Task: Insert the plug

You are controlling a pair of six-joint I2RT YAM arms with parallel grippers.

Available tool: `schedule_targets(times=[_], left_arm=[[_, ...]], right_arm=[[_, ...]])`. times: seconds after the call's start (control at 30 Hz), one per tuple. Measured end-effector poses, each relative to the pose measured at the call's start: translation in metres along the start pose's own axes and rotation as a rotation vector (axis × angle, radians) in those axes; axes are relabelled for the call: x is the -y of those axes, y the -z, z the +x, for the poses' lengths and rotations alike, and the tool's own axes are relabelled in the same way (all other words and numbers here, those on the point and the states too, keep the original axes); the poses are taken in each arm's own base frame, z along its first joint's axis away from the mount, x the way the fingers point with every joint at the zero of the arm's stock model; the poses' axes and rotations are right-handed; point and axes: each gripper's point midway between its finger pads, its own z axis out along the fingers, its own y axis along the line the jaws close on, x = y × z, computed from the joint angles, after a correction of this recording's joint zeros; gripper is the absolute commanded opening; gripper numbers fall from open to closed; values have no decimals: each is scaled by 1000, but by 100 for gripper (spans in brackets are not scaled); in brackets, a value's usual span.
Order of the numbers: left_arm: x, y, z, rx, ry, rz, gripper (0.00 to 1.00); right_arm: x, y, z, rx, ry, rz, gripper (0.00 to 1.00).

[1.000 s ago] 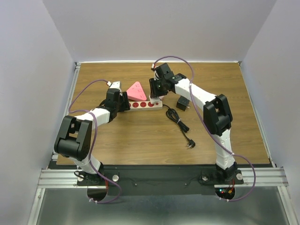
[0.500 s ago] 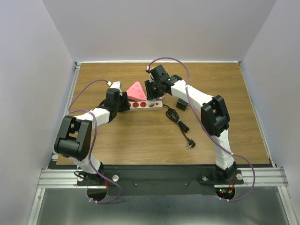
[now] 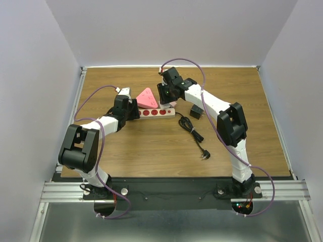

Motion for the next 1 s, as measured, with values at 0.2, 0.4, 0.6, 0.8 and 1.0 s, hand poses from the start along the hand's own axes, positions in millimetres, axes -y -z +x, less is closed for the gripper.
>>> schedule_targets(times=[0.2, 0.4, 0.6, 0.8, 1.0], left_arm=[[1, 0, 0, -1, -2, 4, 67], [1, 0, 0, -2, -2, 8, 67], [2, 0, 0, -3, -3, 10, 67], [2, 0, 0, -3, -3, 11, 67], [2, 0, 0, -4, -3, 11, 67]], right_arm=[[1, 0, 1, -4, 0, 4, 0], [0, 0, 2, -7, 0, 2, 0], [2, 1, 6, -25, -1, 7, 0], [3, -1, 10, -35, -1, 13, 0], [4, -5, 14, -45, -2, 15, 0]])
